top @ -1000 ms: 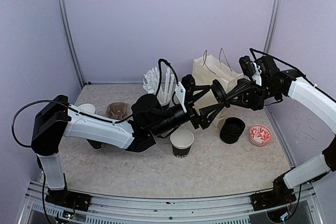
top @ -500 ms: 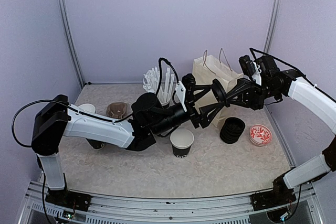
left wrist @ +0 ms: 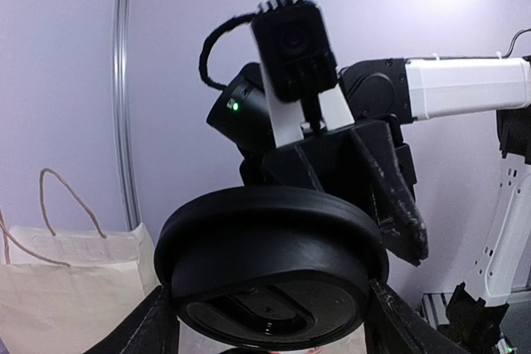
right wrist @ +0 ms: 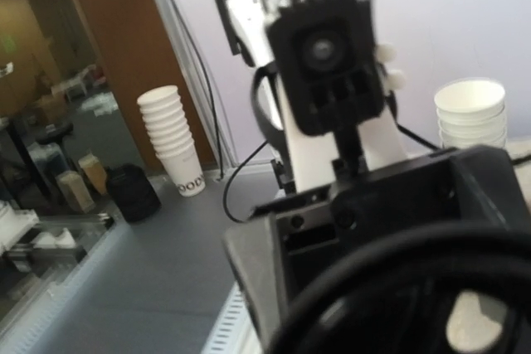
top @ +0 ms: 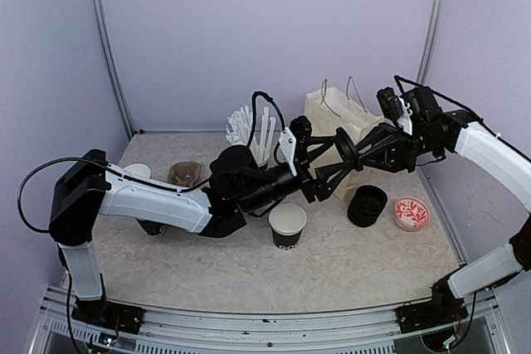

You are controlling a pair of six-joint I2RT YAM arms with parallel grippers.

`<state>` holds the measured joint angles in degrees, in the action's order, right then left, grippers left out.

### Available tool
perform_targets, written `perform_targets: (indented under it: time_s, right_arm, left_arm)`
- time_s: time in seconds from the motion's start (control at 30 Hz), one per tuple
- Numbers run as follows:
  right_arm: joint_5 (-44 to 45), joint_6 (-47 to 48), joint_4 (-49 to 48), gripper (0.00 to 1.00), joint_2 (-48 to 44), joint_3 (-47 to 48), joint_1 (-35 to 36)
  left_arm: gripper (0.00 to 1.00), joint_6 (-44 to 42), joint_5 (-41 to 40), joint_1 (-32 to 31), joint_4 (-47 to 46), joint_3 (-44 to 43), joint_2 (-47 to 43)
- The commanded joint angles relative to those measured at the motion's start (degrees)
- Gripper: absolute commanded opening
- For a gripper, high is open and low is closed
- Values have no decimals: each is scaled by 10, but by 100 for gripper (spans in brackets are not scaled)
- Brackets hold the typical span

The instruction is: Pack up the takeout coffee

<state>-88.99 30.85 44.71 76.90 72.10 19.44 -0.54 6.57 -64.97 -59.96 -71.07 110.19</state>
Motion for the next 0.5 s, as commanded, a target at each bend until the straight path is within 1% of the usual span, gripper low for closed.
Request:
perform_targets:
  time_s: [0.0, 0.07, 0.13, 0.17, 0.3, 0.37, 0.47]
  right_arm:
    - [48, 22, 18, 31, -10, 0, -1]
    - [95, 51, 33, 38, -18, -1, -6]
    - [156, 52, 18, 40, -24, -14, -8]
    - [183, 48, 2, 41, -27, -26, -8]
    - [307, 16, -92, 41, -18, -89, -6]
    - [367, 26, -122, 40, -5, -115, 6]
    - [470, 52, -153, 40, 21, -139, 45]
  left_arm:
    - [68, -2, -23, 3, 104, 16, -49]
    - [68, -7, -40, 4, 189, 24, -95]
    - [68, -10, -60, 5, 301, 18, -131]
    - [68, -9, -84, 6, 365, 9, -144]
    - [68, -3, -105, 11, 568, -21, -200]
    - [68, 2, -116, 13, 686, -43, -210]
    - [68, 15, -136, 18, 807, -76, -220]
